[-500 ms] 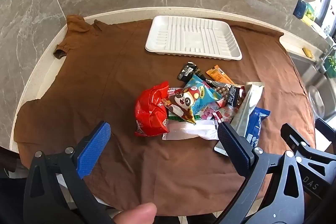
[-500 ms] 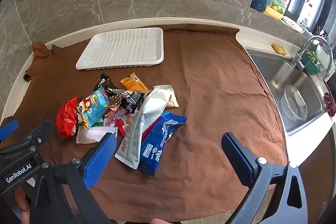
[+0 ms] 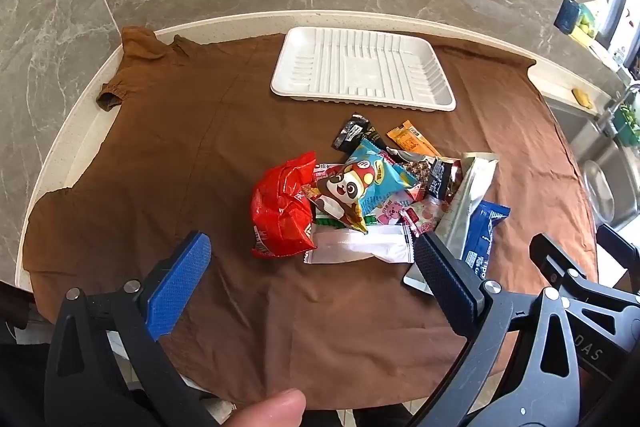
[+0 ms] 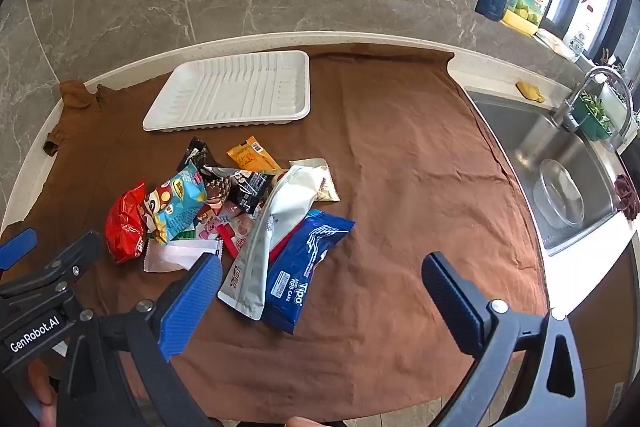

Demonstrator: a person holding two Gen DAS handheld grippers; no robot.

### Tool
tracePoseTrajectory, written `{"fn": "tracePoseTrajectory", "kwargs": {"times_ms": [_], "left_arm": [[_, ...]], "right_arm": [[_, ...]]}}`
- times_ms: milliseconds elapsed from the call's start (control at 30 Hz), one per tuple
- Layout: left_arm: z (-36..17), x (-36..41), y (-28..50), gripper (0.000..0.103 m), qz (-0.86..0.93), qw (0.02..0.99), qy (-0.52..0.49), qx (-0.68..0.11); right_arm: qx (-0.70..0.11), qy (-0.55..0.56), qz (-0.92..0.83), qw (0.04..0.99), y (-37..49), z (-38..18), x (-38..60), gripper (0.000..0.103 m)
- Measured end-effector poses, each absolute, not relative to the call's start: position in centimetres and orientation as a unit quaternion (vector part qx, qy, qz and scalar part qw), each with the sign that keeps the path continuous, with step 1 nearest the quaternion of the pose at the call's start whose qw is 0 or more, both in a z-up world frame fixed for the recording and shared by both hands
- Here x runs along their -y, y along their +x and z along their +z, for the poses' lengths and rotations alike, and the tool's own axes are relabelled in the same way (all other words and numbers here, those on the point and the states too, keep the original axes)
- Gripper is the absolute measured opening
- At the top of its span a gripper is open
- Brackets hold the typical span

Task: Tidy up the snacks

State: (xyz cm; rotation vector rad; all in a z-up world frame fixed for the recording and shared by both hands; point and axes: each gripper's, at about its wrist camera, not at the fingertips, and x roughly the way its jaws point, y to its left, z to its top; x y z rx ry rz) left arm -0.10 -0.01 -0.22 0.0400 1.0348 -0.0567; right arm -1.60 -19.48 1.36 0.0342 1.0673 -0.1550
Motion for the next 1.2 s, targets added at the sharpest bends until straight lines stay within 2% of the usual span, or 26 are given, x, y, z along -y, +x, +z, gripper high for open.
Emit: {"fn": "tracePoseTrajectory", "kwargs": {"times_ms": [1200], "left_arm": [[-0.74,0.58,0.69,0.103,-0.028,0.866,0.025,-0.499]], "right_arm": [[-0.514,0.019,-0.075,0.854,-1.11,0.53,20.06,0.102]]}}
